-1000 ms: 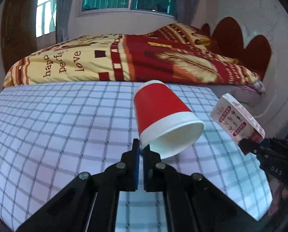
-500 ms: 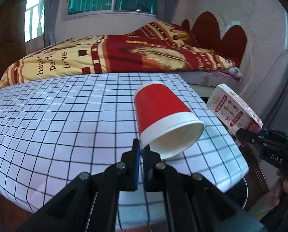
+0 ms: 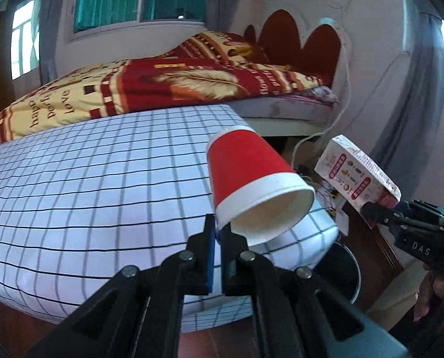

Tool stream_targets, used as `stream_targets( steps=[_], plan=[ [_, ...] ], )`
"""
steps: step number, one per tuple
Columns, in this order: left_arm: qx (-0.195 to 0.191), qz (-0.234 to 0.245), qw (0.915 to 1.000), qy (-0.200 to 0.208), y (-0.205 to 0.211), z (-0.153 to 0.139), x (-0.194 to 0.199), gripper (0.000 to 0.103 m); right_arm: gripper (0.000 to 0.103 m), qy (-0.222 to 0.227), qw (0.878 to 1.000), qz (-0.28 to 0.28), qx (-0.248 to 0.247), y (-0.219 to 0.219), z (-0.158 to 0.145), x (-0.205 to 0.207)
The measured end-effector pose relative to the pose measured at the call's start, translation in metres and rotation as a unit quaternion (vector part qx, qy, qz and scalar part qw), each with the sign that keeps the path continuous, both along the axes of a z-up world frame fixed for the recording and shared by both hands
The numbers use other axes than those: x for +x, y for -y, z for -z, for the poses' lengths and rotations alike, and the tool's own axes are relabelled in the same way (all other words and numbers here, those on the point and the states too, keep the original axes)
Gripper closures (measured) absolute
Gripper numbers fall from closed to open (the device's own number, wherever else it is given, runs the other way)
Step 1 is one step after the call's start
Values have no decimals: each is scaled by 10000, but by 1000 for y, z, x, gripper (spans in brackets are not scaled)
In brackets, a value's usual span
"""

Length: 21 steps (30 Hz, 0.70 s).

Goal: Collect trash
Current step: 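Carry the red cup and white milk carton over the black bin with both tools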

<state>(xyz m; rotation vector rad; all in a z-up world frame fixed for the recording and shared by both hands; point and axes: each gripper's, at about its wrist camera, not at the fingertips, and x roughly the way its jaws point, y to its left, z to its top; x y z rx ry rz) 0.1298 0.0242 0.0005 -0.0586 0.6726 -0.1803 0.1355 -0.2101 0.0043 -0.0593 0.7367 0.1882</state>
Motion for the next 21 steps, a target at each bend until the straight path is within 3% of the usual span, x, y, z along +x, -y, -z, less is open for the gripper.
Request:
stream_targets(
  steps=[10, 21],
  plan=[
    [67, 826, 9965, -104, 63, 10, -12, 100, 67, -35, 9983, 569, -74, 55, 7, -32],
    [148, 1727, 9835, -518, 138, 43, -24, 100, 67, -391, 9913, 1240, -184, 123, 42, -67]
  ],
)
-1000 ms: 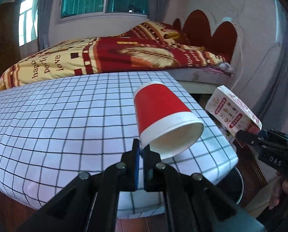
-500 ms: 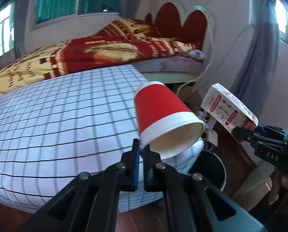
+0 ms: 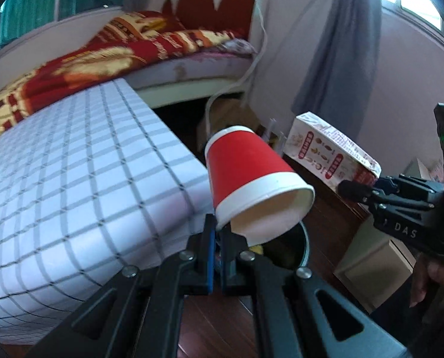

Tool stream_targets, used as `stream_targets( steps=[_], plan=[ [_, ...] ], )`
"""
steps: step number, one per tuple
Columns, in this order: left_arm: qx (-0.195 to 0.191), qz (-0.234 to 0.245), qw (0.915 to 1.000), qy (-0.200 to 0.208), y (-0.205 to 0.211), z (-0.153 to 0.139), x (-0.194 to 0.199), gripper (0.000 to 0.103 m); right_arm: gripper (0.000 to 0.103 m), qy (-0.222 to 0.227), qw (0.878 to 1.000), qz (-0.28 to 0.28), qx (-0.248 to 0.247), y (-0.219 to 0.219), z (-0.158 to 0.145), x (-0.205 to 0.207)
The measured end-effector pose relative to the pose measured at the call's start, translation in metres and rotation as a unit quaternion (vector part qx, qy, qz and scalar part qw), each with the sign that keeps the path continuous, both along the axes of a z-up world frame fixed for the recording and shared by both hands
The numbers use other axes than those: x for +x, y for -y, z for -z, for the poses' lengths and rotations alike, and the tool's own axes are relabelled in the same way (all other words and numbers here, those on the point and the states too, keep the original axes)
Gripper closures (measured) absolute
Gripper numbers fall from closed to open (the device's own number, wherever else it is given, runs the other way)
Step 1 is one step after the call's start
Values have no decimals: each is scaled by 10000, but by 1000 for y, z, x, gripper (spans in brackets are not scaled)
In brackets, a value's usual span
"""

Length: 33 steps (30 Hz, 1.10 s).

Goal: Collect trash
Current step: 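Carry the red cup and white milk carton over the black bin with both tools, then open both tools to drop the red cup and milk carton into the bin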

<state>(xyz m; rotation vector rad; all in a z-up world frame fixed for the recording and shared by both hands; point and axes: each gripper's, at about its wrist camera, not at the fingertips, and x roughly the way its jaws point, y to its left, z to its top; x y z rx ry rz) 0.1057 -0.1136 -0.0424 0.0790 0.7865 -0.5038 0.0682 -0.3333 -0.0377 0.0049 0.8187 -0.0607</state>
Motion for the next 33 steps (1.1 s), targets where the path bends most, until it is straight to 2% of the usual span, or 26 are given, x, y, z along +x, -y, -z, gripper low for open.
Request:
stream_targets(
  steps=[7, 12, 19, 26, 33],
  plan=[
    [168, 296, 9985, -423, 34, 34, -3, 100, 67, -355, 9993, 152, 13, 34, 39, -14],
    [236, 260, 9964, -773, 48, 64, 2, 100, 67, -613, 9980, 129, 108, 51, 67, -17],
    [279, 148, 9918, -1239, 61, 99, 12, 100, 67, -1006, 9948, -80, 154, 56, 106, -3],
    [324, 44, 9890, -1446, 70, 121, 24, 100, 67, -1374, 9898, -342, 157, 50, 143, 17],
    [319, -123, 9859, -1641, 63, 142, 35, 100, 67, -1562, 9854, -662, 109, 39, 168, 33]
  ],
)
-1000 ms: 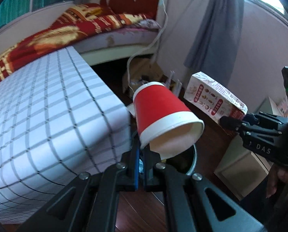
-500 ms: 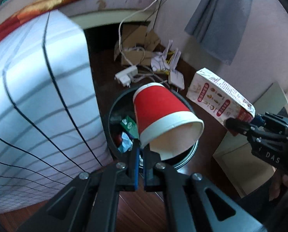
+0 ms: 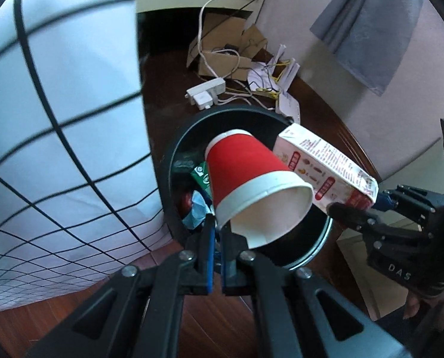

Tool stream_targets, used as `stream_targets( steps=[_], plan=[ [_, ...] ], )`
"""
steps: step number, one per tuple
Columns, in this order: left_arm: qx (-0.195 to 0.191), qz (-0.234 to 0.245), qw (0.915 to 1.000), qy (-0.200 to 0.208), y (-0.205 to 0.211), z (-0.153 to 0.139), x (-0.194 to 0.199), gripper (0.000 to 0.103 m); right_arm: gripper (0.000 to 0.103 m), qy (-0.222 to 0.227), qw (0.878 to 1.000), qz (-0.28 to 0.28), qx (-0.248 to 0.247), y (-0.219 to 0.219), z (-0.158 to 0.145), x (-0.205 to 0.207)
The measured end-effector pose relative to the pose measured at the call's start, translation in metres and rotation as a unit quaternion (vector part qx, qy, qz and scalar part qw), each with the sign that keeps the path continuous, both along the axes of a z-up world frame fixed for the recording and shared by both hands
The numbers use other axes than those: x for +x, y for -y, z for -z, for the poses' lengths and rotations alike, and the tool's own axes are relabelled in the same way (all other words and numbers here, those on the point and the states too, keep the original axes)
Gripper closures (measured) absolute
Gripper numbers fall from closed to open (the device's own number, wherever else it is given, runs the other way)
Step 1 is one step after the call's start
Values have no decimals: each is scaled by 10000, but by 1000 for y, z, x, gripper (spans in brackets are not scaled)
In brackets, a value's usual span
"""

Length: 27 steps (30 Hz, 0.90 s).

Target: Collect trash

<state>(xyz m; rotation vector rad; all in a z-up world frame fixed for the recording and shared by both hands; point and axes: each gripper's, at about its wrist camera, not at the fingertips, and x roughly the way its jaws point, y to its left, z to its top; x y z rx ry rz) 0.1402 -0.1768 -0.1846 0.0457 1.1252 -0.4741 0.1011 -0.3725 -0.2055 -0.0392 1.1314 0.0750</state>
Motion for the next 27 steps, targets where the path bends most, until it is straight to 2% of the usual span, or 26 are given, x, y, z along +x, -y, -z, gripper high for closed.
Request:
stream_targets(
  steps=[2, 3, 4, 5, 7, 10, 13, 16, 22, 27],
  plan=[
    [-51, 34, 10000, -64, 3, 7, 4, 98, 63, 7, 10000, -61, -35, 0, 5, 4],
    [28, 43, 10000, -56, 5, 10, 4, 94, 42, -7, 10000, -61, -67, 1, 7, 6],
    [225, 27, 9997, -51, 9, 14, 5, 77, 13, -10, 9998, 44, -218, 5, 8, 7],
    [368, -15, 9993, -67, 11, 16, 4, 51, 4, 26, 9994, 144, -313, 8, 8, 6],
    [427, -230, 9988, 40, 6, 15, -1, 23, 1, 97, 9984, 411, -378, 22, 4, 5],
    [583, -441, 9971, 231, -3, 9, -11, 6, 0, 133, 9963, 767, -377, 38, -2, 2],
    [714, -637, 9932, 661, -13, -8, -26, 1, 0, 404, 9941, 911, -433, 37, -15, -8],
    [674, -747, 9906, 928, -25, -26, -37, 0, 0, 552, 9939, 868, -408, 24, -27, -17],
    [598, -867, 9871, 1202, -44, -55, -47, 0, 0, 812, 9947, 535, -345, -12, -53, -28],
    [632, -927, 9835, 1418, -52, -76, -56, 0, 0, 991, 9935, 469, -301, -29, -75, -38]
  ],
)
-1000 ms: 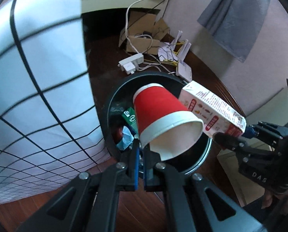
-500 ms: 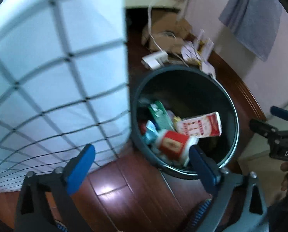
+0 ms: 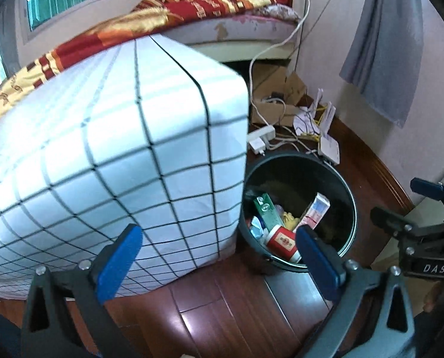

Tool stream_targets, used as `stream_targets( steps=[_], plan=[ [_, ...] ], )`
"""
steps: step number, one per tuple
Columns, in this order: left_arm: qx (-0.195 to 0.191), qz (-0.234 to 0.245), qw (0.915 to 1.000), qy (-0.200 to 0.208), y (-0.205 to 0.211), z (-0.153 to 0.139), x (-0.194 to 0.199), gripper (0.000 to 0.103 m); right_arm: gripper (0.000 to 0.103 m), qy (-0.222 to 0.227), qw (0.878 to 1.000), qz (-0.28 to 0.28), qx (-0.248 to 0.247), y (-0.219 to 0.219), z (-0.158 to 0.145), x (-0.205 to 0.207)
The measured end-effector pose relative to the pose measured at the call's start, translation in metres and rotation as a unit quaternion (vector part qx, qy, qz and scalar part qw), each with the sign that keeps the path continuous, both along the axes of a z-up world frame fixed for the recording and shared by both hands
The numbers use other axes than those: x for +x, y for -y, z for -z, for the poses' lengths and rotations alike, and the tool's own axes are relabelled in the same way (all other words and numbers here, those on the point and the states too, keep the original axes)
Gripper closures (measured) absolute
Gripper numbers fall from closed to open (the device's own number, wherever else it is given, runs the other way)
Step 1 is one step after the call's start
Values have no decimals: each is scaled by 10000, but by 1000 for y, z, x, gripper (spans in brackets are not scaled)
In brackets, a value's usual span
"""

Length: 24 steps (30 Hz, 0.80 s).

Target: Collect trash

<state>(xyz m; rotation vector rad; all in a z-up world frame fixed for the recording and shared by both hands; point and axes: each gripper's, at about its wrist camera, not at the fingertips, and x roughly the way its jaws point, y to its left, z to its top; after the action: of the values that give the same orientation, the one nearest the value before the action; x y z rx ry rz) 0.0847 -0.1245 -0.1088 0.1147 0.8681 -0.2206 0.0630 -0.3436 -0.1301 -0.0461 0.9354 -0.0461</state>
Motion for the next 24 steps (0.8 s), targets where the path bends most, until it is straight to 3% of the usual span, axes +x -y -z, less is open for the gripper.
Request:
stream_targets(
  steps=[5, 16, 24],
  plan=[
    [1, -73, 9997, 240, -13, -26, -15, 0, 0, 157, 9999, -18, 11, -13, -27, -13],
    [-127, -309, 9960, 829, -41, -95, -70, 0, 0, 986, 9950, -113, -120, -50, -134, -73],
    [-220, -334, 9921, 1191, -47, -123, -107, 0, 0, 1257, 9914, -217, -277, -72, -177, -113]
  ],
)
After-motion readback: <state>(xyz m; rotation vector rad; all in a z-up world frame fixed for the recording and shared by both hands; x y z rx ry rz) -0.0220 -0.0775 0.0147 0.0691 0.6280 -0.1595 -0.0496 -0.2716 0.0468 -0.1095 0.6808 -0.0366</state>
